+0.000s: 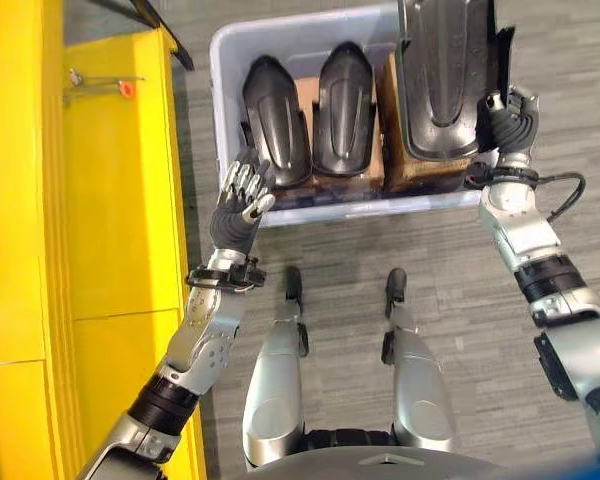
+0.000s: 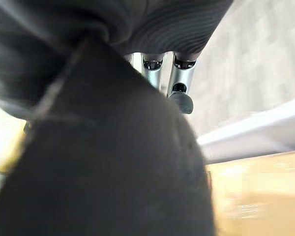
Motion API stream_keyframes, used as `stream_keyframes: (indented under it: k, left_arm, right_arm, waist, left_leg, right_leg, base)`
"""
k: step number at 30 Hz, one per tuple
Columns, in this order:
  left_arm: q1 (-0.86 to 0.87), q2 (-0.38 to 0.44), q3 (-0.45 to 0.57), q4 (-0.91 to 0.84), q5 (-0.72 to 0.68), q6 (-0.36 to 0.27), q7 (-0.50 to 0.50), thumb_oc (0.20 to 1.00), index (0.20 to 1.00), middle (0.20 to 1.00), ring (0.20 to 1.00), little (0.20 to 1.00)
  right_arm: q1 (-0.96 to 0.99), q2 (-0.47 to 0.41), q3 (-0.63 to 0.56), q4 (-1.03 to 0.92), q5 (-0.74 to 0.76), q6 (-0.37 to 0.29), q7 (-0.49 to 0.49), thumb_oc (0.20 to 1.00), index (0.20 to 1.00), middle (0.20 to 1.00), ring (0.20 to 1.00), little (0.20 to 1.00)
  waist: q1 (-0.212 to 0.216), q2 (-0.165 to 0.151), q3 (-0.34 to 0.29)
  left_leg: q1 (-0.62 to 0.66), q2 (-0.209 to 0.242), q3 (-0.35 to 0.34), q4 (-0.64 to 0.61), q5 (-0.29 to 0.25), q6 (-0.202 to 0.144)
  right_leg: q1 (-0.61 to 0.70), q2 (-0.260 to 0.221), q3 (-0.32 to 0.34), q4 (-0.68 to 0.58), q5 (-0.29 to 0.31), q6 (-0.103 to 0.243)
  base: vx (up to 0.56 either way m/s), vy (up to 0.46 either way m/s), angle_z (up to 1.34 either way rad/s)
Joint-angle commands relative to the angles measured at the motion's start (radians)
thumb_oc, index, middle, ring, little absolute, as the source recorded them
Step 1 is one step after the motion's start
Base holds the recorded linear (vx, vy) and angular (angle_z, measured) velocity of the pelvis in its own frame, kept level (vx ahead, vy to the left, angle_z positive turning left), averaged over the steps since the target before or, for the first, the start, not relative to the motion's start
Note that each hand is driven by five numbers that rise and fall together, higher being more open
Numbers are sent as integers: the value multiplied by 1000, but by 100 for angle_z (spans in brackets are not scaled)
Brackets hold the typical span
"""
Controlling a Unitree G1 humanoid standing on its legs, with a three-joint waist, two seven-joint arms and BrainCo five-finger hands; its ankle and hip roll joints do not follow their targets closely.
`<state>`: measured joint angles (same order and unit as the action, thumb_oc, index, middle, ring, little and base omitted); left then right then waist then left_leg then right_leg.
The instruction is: Move parts from the plastic box to the shelf.
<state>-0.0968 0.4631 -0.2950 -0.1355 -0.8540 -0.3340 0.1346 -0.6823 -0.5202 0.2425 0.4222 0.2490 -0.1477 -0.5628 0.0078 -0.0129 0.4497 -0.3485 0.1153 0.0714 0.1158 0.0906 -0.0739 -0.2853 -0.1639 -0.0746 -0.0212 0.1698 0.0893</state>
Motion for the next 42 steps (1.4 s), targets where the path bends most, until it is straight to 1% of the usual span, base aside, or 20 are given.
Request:
stream_keyframes:
  k: [1, 3, 5, 9, 15, 18, 23, 25, 28, 30, 31, 32, 33, 34, 35, 36, 38, 39, 40, 42]
  left_arm:
    - [10, 5, -12, -32, -9, -8, -48, 1000, 1000, 1000, 1000, 1000]
    - [20, 2, -6, -26, -7, -3, -51, 1000, 1000, 1000, 1000, 1000]
    - [98, -18, 51, -20, -10, 24, -84, 1000, 1000, 1000, 1000, 1000]
    - [155, -26, 117, -9, -3, 45, -110, 1000, 1000, 1000, 1000, 1000]
    - [197, -47, 165, -2, 23, 60, -118, 1000, 1000, 1000, 1000, 1000]
    - [235, -75, 185, 2, 27, 70, -121, 1000, 1000, 1000, 1000, 1000]
    - [277, -104, 192, -3, 26, 79, -139, 1000, 1000, 1000, 1000, 1000]
    - [305, -118, 195, -11, 25, 85, -147, 1000, 1000, 1000, 1000, 1000]
    - [305, -118, 189, -13, 31, 90, -149, 1000, 1000, 1000, 1000, 1000]
    - [296, -124, 198, -5, 31, 90, -148, 1000, 1000, 1000, 1000, 1000]
    - [281, -130, 202, 9, 36, 88, -146, 1000, 1000, 1000, 1000, 1000]
    - [281, -130, 202, 9, 36, 88, -146, 1000, 1000, 1000, 1000, 1000]
    - [271, -138, 209, 18, 33, 91, -139, 1000, 1000, 1000, 1000, 1000]
    - [270, -144, 209, 21, 31, 93, -140, 1000, 1000, 1000, 1000, 1000]
    - [271, -144, 209, 21, 31, 93, -140, 1000, 1000, 1000, 1000, 1000]
    - [264, -148, 207, 24, 31, 90, -136, 1000, 1000, 1000, 1000, 1000]
    - [256, -154, 198, 32, 23, 97, -136, 1000, 1000, 1000, 1000, 1000]
    - [257, -158, 194, 37, 13, 102, -139, 1000, 1000, 1000, 1000, 1000]
    - [255, -156, 190, 38, 6, 106, -141, 1000, 1000, 1000, 1000, 1000]
    - [252, -151, 190, 37, 6, 103, -140, 1000, 1000, 1000, 1000, 1000]
  right_arm:
    - [37, 4, -65, -47, -37, -99, 29, 200, 200, 200, 200, 200]
    - [95, 26, -71, -88, -27, -111, 54, 200, 200, 200, 200, 200]
    - [370, 85, -121, -252, 40, -140, 179, 200, 200, 200, 200, 200]
    - [562, 106, -143, -344, 95, -138, 290, 200, 200, 200, 200, 200]
    - [630, 109, -142, -403, 118, -126, 354, 200, 200, 200, 200, 200]
    - [639, 97, -122, -464, 143, -130, 398, 200, 200, 200, 200, 200]
    - [613, 78, -103, -485, 168, -137, 424, 200, 200, 200, 200, 200]
    - [585, 61, -97, -496, 172, -140, 422, 200, 200, 200, 200, 200]
    - [577, 46, -113, -507, 153, -142, 409, 200, 200, 200, 200, 200]
    - [563, 43, -117, -510, 140, -144, 398, 200, 200, 200, 200, 200]
    - [553, 46, -106, -514, 117, -138, 392, 200, 200, 200, 200, 200]
    - [553, 46, -106, -514, 117, -138, 392, 200, 200, 200, 200, 200]
    - [571, 60, -103, -523, 121, -131, 395, 200, 200, 200, 200, 200]
    - [586, 65, -109, -531, 111, -126, 396, 200, 200, 200, 200, 200]
    - [588, 66, -109, -533, 110, -125, 395, 200, 200, 200, 200, 200]
    - [605, 72, -120, -539, 113, -125, 391, 200, 200, 200, 200, 200]
    - [641, 81, -142, -550, 107, -124, 384, 200, 200, 200, 200, 200]
    - [667, 91, -160, -560, 115, -124, 385, 200, 200, 200, 200, 200]
    - [678, 96, -164, -561, 112, -119, 384, 200, 200, 200, 200, 200]
    - [680, 99, -161, -558, 107, -115, 385, 200, 200, 200, 200, 200]
  waist:
    - [-2, 4, -73]
    - [-6, 1, -83]
    - [-21, -13, -144]
    - [-35, -15, -214]
    - [-34, -11, -283]
    - [-18, -10, -318]
    - [14, 3, -329]
    - [52, 21, -322]
    - [56, 25, -304]
    - [55, 11, -281]
    - [53, 2, -277]
    - [52, 3, -276]
    - [36, 2, -280]
    - [27, 4, -283]
    - [27, 5, -281]
    - [14, 8, -281]
    - [-1, 23, -280]
    - [-17, 31, -289]
    - [-21, 34, -294]
    - [-19, 32, -293]
  left_leg:
    - [22, -1, -64, -45, -9, 19]
    - [31, 2, -63, -49, -8, 17]
    - [89, 18, -65, -65, -11, 13]
    - [162, 28, -65, -81, -18, 10]
    - [248, 61, -68, -115, -13, 2]
    - [291, 97, -85, -117, 0, -16]
    - [293, 140, -125, -133, 59, -50]
    - [265, 147, -174, -150, 141, -77]
    - [222, 131, -178, -119, 161, -67]
    - [199, 117, -113, 8, 106, -29]
    - [206, 108, -53, 115, 23, -2]
    - [205, 108, -54, 118, 21, -2]
    - [231, 145, 18, 186, -37, 1]
    - [247, 157, 41, 189, -61, 1]
    - [248, 157, 40, 192, -64, 1]
    - [256, 185, 73, 226, -68, -3]
    - [268, 204, 80, 191, -75, -13]
    - [284, 202, 131, 142, -114, -8]
    - [290, 200, 142, 128, -122, -11]
    - [288, 183, 121, 133, -133, -9]
  right_leg:
    - [-19, -43, 3, 166, -156, 38]
    - [-4, -43, -1, 157, -155, 39]
    - [58, -40, -12, 136, -159, 44]
    - [125, -31, -28, 138, -183, 50]
    - [182, -5, -37, 187, -239, 44]
    - [243, 32, -56, 201, -282, 22]
    - [298, 84, -103, 183, -315, -14]
    - [321, 109, -153, 149, -320, -42]
    - [328, 102, -197, 149, -319, -54]
    - [306, 78, -229, 169, -312, -66]
    - [289, 50, -268, 181, -306, -76]
    - [288, 50, -269, 183, -308, -76]
    - [288, 28, -304, 213, -336, -80]
    - [286, 15, -322, 223, -337, -79]
    - [288, 15, -322, 227, -340, -78]
    - [285, -3, -350, 245, -340, -79]
    - [293, -47, -393, 279, -338, -61]
    - [309, -75, -428, 297, -333, -49]
    - [315, -93, -445, 312, -333, -43]
    - [314, -107, -439, 318, -333, -39]
  base:
    - [35, -31, 1]
    - [33, -34, 6]
    - [119, -66, 8]
    - [102, -50, 5]
    - [58, -74, -3]
    - [0, -177, 7]
    - [-60, -162, 25]
    - [-125, -137, 36]
    - [-129, -56, 77]
    - [-266, -61, 83]
    - [-210, -43, 63]
    - [-188, -51, 74]
    - [-61, 11, 77]
    - [-57, 10, 76]
    - [-64, 52, 85]
    - [-31, 77, 93]
    - [13, 199, 99]
    - [62, 277, 106]
    - [76, 248, 143]
    - [64, 242, 111]
